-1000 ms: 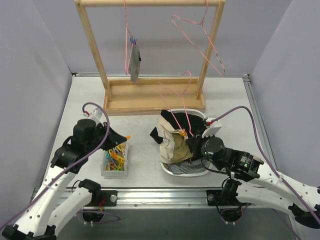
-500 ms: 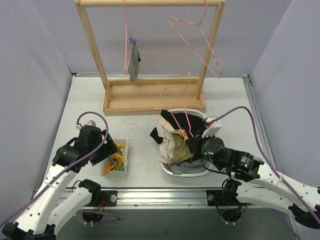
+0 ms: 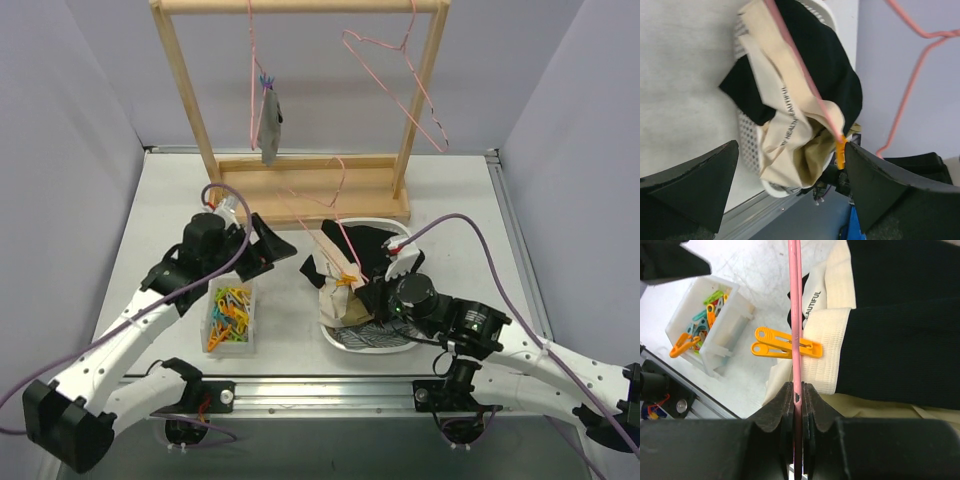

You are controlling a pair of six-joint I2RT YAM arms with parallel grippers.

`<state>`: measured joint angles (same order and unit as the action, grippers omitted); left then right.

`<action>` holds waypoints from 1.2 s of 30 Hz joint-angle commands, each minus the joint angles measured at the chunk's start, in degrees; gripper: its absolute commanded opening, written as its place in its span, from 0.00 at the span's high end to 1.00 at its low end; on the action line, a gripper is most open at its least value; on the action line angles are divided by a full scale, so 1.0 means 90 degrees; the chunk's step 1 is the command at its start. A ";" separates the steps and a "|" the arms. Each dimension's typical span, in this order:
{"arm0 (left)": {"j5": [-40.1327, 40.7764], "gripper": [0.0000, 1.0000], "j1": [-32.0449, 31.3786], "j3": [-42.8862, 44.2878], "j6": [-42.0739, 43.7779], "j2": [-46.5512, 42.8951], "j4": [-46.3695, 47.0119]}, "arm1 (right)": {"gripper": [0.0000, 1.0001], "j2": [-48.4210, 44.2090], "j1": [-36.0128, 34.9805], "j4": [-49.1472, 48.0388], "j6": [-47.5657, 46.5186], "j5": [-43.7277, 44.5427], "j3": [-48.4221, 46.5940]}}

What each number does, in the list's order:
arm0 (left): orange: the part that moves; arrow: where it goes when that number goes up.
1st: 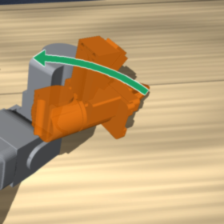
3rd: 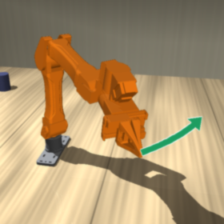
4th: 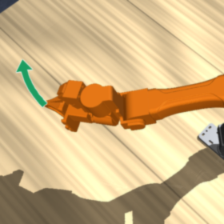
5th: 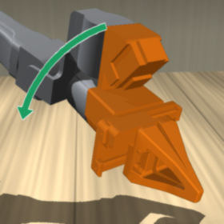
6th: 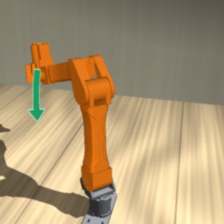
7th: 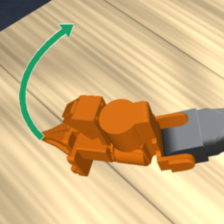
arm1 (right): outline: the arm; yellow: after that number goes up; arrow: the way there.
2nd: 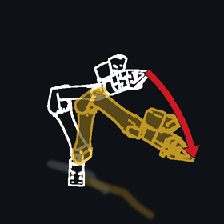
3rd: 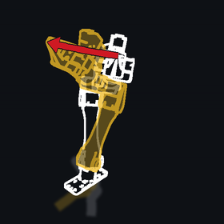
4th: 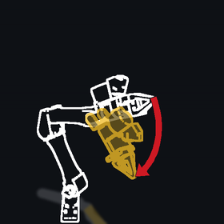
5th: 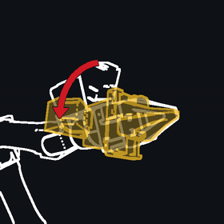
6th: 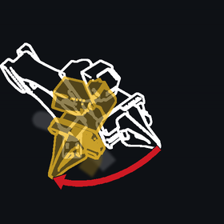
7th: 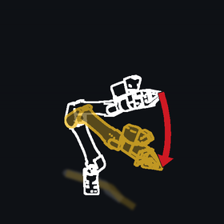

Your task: Remove the underwear clipped to the hanger

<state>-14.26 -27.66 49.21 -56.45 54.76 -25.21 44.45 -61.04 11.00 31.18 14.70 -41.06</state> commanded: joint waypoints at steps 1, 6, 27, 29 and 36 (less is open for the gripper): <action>-0.0505 0.05 -0.0392 0.0255 -0.0154 0.0555 0.1872 | 1.00 0.0296 -0.0025 -0.0607 -0.0144 -0.0315 0.0080; -0.0505 0.05 -0.0900 -0.0369 -0.0154 0.1053 0.3471 | 1.00 0.0345 -0.0035 -0.0774 -0.0056 -0.0218 0.0177; -0.0505 0.05 -0.1712 -0.0829 -0.0154 0.2275 0.4979 | 1.00 0.0530 -0.0044 -0.0842 -0.0056 0.0271 0.0138; -0.0505 0.05 -0.1712 -0.0936 -0.0154 0.2245 0.5008 | 1.00 0.0569 -0.0044 -0.0842 -0.0066 0.0349 0.0138; -0.0505 0.05 -0.1721 -0.1044 -0.0154 0.2226 0.5252 | 1.00 0.0638 -0.0044 -0.0852 -0.0076 0.0642 0.0099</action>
<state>-18.26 -42.83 39.90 -57.93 75.83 17.47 49.98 -61.19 6.55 30.98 16.78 -39.20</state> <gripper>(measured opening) 0.950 0.067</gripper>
